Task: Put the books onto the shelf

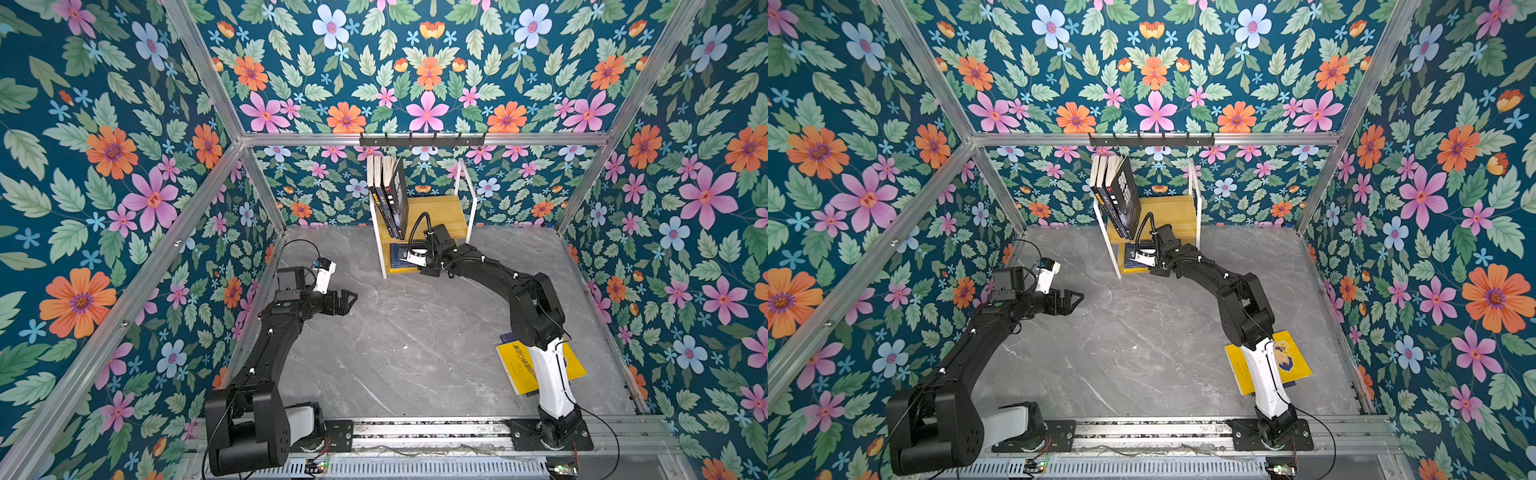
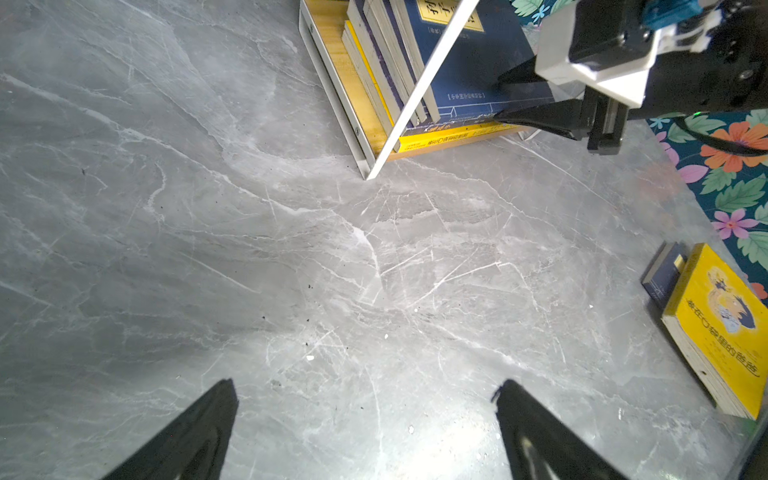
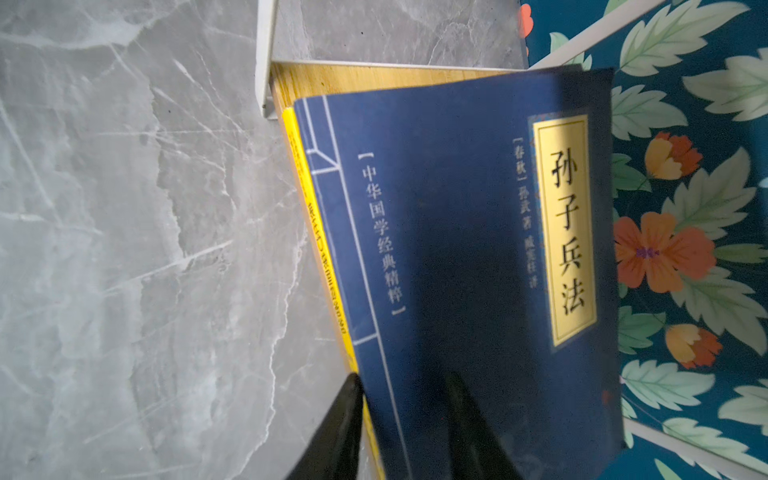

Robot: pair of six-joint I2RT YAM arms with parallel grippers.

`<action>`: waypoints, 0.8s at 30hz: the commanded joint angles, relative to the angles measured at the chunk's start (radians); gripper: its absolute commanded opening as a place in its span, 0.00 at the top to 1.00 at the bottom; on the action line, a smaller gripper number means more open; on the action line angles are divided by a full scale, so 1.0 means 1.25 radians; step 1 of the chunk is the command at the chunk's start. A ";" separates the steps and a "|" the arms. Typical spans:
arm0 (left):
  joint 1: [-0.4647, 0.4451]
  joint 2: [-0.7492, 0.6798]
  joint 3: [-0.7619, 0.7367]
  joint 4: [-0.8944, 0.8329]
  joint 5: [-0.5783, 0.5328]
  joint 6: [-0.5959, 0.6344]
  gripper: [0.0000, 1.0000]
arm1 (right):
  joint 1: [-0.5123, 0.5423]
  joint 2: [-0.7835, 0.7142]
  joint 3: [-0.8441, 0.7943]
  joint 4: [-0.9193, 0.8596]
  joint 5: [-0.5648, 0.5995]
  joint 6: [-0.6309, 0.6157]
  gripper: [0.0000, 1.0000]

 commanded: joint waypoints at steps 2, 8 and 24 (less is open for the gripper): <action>0.000 -0.002 0.000 0.005 0.004 0.004 0.00 | -0.001 -0.007 -0.004 0.018 0.003 -0.040 0.67; 0.001 -0.007 -0.006 0.004 0.001 0.007 0.00 | -0.003 -0.043 -0.040 0.002 0.009 -0.063 0.57; 0.003 -0.003 -0.003 0.004 -0.002 0.004 0.00 | -0.035 -0.027 -0.037 0.014 0.033 -0.073 0.60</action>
